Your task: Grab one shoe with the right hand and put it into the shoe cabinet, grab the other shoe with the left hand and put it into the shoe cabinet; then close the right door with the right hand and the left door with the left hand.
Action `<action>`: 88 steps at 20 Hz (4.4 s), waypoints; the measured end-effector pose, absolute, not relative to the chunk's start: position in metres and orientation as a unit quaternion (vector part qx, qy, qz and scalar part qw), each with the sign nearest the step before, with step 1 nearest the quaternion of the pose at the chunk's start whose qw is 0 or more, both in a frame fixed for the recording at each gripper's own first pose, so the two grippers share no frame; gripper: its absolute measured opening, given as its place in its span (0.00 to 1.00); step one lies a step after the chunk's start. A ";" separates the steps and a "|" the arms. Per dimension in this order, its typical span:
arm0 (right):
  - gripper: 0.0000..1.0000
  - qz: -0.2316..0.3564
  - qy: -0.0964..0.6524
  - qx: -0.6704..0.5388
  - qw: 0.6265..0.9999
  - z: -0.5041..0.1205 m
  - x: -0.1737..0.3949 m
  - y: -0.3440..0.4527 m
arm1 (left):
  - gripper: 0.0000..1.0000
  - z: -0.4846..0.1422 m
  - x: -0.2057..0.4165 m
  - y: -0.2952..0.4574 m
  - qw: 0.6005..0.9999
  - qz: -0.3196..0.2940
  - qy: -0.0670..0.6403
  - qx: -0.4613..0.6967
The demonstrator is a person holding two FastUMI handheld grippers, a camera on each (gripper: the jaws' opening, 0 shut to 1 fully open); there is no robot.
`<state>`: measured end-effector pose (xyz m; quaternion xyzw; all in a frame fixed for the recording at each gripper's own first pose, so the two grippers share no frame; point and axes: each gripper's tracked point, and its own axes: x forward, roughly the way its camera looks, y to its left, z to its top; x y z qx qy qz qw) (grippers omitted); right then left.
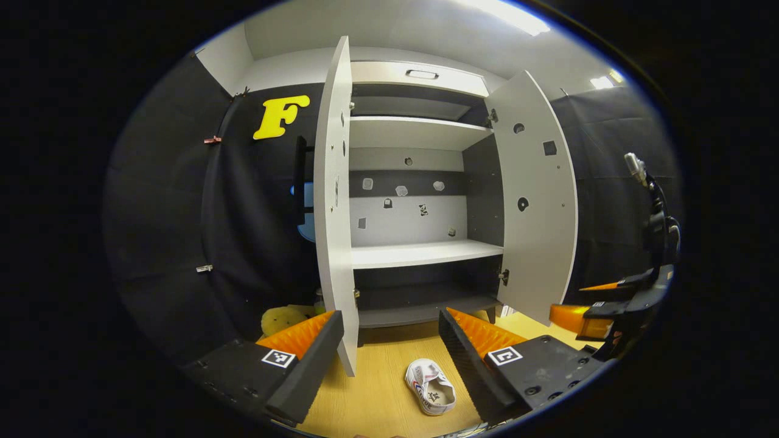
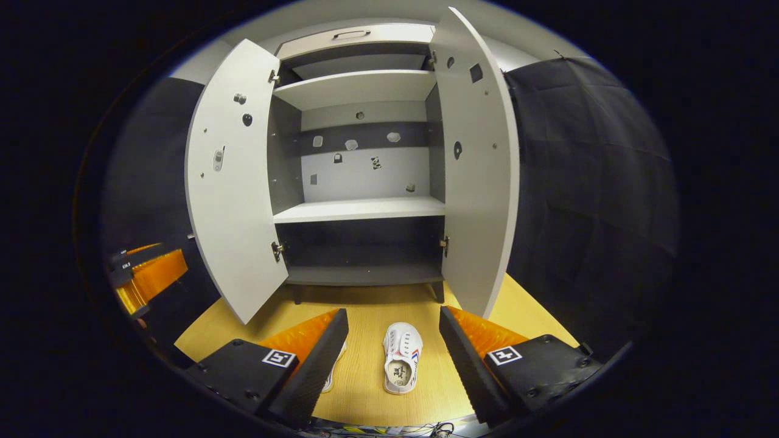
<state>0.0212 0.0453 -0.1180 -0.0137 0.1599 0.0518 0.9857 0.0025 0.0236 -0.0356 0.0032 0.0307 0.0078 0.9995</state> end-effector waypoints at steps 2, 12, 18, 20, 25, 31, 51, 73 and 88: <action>0.98 0.066 0.183 -0.017 0.981 -0.141 0.029 0.054 | 0.99 -0.038 0.004 0.026 0.999 0.010 0.036 0.002; 0.99 0.110 0.326 0.010 0.939 -0.271 0.045 0.083 | 0.99 -0.071 0.011 0.056 0.996 0.039 0.085 -0.001; 0.99 0.101 0.367 0.010 0.925 -0.325 0.055 0.079 | 0.99 -0.091 0.018 0.058 0.993 0.042 0.109 0.016; 0.99 0.094 0.383 0.006 0.919 -0.344 0.054 0.077 | 0.99 -0.096 0.021 0.055 0.992 0.040 0.115 0.020; 0.99 0.074 0.410 0.012 0.909 -0.377 0.054 0.069 | 0.97 -0.104 0.026 0.050 0.992 0.039 0.123 0.019; 0.97 0.076 0.390 -0.013 0.917 -0.402 0.076 0.069 | 0.97 -0.110 0.033 0.047 0.991 0.040 0.130 0.015; 0.20 0.081 0.411 -0.056 0.906 -0.414 0.128 0.047 | 0.97 -0.104 0.044 0.013 0.989 0.062 0.134 0.006; 0.05 0.103 0.276 -0.055 0.954 -0.187 0.142 0.085 | 0.98 -0.064 0.020 0.004 0.997 -0.032 0.069 0.021; 0.05 0.148 0.152 -0.060 0.975 -0.014 0.237 0.130 | 0.97 -0.025 0.017 0.031 0.999 -0.002 0.027 0.023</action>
